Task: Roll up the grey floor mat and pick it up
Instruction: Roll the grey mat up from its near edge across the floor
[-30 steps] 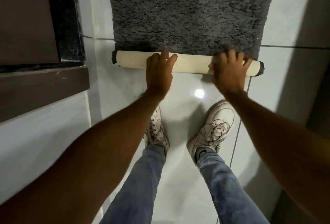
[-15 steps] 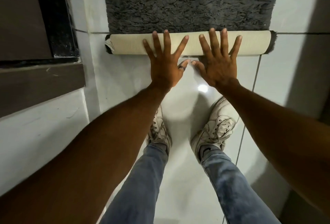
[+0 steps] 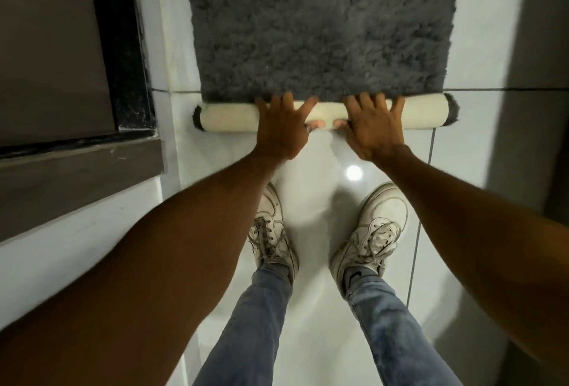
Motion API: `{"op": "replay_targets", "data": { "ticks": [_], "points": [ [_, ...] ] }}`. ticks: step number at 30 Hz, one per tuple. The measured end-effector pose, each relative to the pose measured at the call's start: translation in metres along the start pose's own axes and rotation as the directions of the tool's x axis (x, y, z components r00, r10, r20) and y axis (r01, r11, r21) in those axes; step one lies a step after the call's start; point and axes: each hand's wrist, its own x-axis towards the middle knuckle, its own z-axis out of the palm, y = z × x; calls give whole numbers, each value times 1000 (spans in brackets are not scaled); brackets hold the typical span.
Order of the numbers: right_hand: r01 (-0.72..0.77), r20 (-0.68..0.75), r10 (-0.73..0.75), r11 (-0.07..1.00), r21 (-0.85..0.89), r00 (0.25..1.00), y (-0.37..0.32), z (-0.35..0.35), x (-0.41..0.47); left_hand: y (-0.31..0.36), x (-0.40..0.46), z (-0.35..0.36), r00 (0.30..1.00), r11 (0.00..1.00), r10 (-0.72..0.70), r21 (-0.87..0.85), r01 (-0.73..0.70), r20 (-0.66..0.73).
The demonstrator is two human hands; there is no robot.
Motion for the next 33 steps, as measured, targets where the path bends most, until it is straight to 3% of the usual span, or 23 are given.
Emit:
{"op": "replay_targets", "data": {
  "ticks": [4,6,7,9,11,13,14,17,21,28,33],
  "points": [
    [34,312,-50,998,59,949,4,-10,-3,2,-15,3,975,993,64,-114,-40,213],
    [15,356,-44,996,84,933,5,-13,2,6,-15,5,958,983,32,-180,22,287],
    [-8,297,-17,996,84,955,4,-13,2,10,-18,7,975,984,1,-173,38,220],
    [-64,28,61,991,116,998,-1,-10,-7,19,-27,13,994,986,-86,-152,74,-74],
    [-18,-302,63,989,148,951,-11,5,-26,27,-42,25,950,974,-168,-192,119,-264],
    [64,-492,19,986,153,870,-20,29,-46,35,-59,40,942,971,-169,-212,109,-289],
    [85,-485,9,982,171,875,-22,40,-53,38,-67,48,957,976,-134,-199,84,-256],
    [86,-249,-49,986,140,967,-20,60,-68,38,-83,64,983,981,-62,-191,28,-175],
    [131,-84,-129,991,11,988,-3,54,-47,32,-69,59,988,981,-48,-192,18,-148],
    [101,-43,-101,995,-1,994,3,22,11,12,-10,43,974,988,-90,-139,61,-208],
    [71,-108,-69,997,18,992,1,10,16,7,2,40,958,989,-108,-124,77,-265]
  ]
}}
